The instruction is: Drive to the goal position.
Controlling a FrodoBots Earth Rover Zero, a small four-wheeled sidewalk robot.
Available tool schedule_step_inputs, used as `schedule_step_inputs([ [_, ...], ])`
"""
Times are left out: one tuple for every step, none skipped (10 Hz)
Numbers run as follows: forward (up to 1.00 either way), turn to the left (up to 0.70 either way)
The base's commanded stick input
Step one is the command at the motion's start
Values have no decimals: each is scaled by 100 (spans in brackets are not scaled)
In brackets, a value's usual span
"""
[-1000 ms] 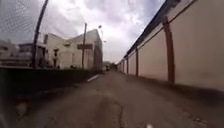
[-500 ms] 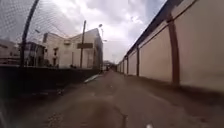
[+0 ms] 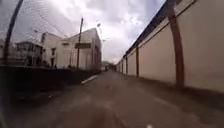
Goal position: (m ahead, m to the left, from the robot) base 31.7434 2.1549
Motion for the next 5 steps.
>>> schedule_step_inputs([
  [70,0],
  [70,0],
  [70,0],
  [70,0],
  [70,0],
])
